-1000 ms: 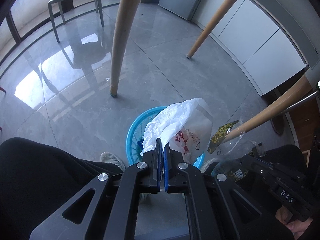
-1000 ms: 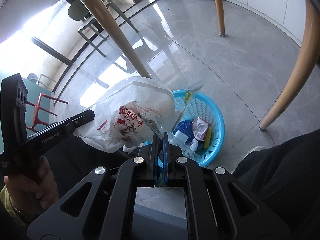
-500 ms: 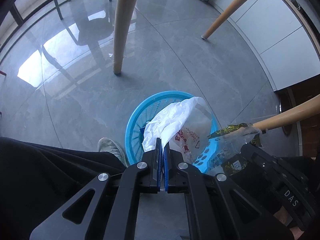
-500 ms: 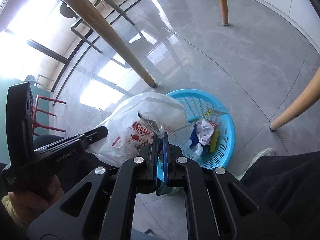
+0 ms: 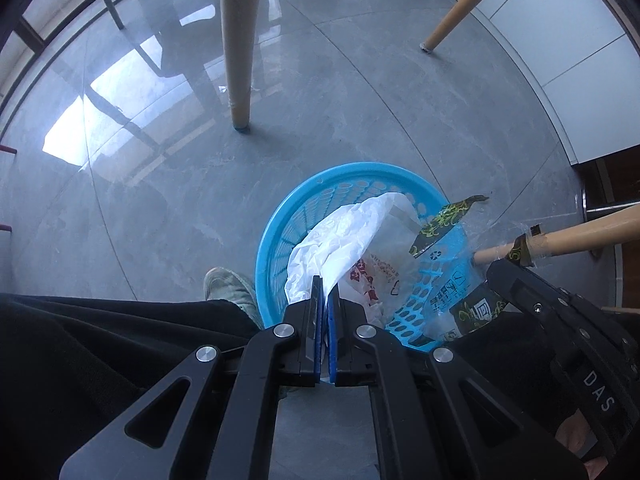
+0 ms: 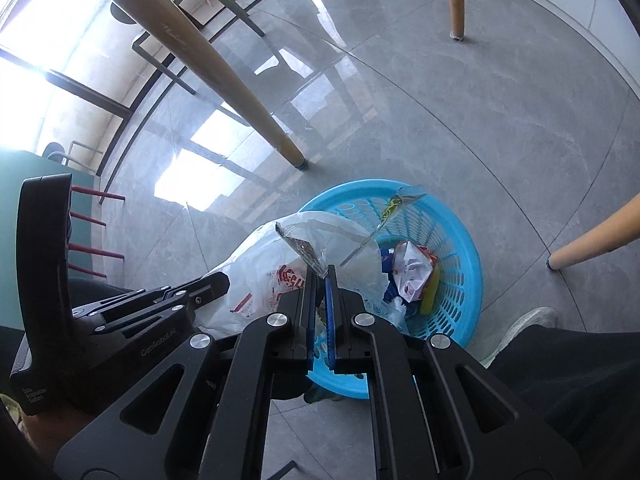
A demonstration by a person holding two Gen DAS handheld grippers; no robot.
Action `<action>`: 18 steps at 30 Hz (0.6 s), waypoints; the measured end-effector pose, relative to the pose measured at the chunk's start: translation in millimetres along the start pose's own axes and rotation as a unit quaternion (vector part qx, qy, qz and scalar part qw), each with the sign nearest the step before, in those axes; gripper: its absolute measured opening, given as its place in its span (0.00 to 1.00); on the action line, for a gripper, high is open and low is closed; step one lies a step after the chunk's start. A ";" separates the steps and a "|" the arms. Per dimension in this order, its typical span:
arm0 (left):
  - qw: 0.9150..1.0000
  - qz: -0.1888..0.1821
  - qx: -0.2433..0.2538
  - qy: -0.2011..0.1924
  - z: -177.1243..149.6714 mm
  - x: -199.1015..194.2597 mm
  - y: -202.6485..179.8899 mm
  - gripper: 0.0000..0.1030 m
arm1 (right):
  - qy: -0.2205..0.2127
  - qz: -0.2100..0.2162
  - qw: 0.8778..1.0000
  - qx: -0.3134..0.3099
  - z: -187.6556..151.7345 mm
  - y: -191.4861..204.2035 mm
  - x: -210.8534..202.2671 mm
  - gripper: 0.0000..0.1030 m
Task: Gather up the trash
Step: 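Lower both held bags into the wastebasket, then open both tools to drop the bags into the wastebasket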
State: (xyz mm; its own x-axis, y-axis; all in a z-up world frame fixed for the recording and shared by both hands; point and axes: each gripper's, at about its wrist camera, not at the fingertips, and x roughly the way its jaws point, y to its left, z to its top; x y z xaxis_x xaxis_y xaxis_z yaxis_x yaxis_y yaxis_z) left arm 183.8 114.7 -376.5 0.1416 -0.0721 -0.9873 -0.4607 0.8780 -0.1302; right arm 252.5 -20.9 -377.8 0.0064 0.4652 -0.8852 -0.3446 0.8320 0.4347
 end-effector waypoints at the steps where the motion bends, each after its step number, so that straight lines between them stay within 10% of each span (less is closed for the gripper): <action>1: 1.000 -0.002 -0.001 -0.002 0.2 -0.3 0.0 0.01 | 0.002 -0.003 1.000 0.001 0.0 -0.5 1.0 0.04; 7: 1.000 -0.025 -0.003 -0.007 -1.6 0.7 -0.4 0.24 | 0.022 -0.013 0.999 0.022 -2.0 -9.4 7.0 0.08; 18: 0.999 -0.014 -0.018 -0.025 -9.1 -20.9 7.8 0.24 | 0.034 -0.058 0.998 0.003 -12.3 -5.0 -7.1 0.25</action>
State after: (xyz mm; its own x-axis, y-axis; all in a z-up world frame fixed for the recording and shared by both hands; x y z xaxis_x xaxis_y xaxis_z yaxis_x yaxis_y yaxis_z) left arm 169.2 118.8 -357.6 0.1983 -0.0714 -0.9775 -0.4872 0.8582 -0.1615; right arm 242.6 -32.1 -375.8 -0.0184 0.3444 -0.9386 -0.3388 0.8811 0.3300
